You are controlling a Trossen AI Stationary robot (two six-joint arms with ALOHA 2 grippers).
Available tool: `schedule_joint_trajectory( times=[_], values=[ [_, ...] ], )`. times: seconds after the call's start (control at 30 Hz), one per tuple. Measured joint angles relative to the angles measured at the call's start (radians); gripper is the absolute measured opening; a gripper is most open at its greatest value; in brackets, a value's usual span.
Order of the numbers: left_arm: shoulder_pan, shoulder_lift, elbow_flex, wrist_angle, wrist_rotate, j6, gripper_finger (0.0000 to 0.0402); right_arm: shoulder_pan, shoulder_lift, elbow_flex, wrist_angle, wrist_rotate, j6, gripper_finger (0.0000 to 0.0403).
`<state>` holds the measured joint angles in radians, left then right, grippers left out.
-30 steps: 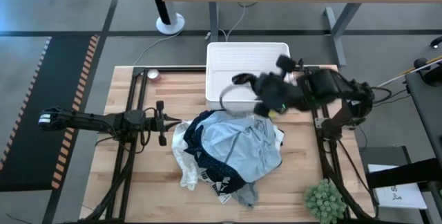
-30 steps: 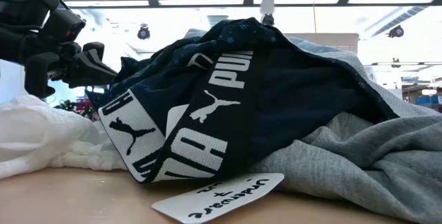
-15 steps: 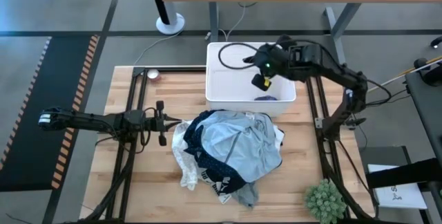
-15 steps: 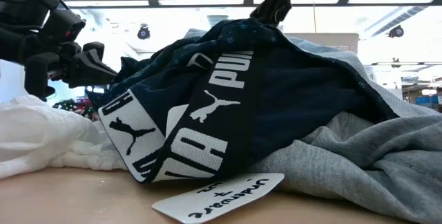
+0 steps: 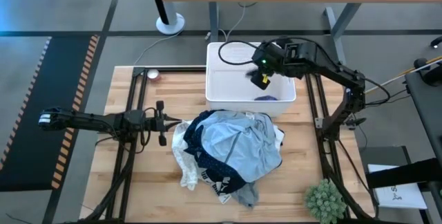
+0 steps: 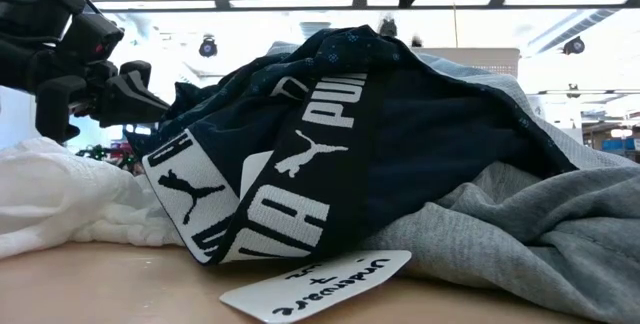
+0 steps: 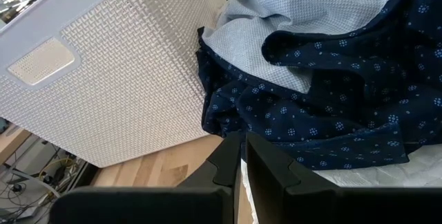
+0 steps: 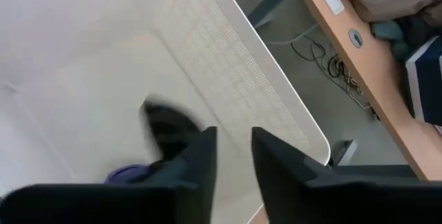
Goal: Sort clothes
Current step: Put the black sock into the white laundry bin, then put the blue polo shirt into the white laundry bin
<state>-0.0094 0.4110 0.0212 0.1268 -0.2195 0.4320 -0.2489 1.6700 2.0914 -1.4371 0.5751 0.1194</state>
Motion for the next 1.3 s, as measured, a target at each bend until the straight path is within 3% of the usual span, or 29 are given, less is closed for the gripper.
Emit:
schedule_joint_trajectory(
  times=[0.2, 0.33, 0.43, 0.57, 0.63, 1.03, 1.3],
  values=[
    [0.000, 0.000, 0.000, 0.000, 0.000, 0.000, 0.0011, 0.000, 0.000, 0.000, 0.005, -0.012, 0.028, 0.0172],
    [0.000, 0.000, 0.000, 0.000, 0.000, 0.000, 0.0011, 0.002, 0.000, 0.000, 0.007, -0.221, 0.027, 0.0195],
    [0.000, 0.000, 0.000, 0.000, 0.000, 0.000, 0.0011, 0.046, 0.000, -0.001, 0.016, -0.354, 0.004, 0.0157],
    [0.000, 0.000, 0.000, 0.000, 0.000, 0.000, 0.0011, 0.157, 0.000, -0.016, 0.024, -0.375, -0.023, 0.0043],
    [0.000, 0.000, 0.000, 0.000, 0.000, 0.000, 0.0011, 0.217, 0.000, -0.024, 0.027, -0.374, -0.026, 0.0013],
    [0.000, 0.000, 0.000, 0.000, 0.000, 0.000, 0.0011, 0.549, 0.000, -0.088, 0.176, -0.377, 0.049, 0.0008],
    [0.000, 0.000, 0.000, 0.000, 0.000, 0.000, 0.0011, 0.656, 0.000, -0.243, 0.318, -0.393, 0.147, 0.0014]
  ],
)
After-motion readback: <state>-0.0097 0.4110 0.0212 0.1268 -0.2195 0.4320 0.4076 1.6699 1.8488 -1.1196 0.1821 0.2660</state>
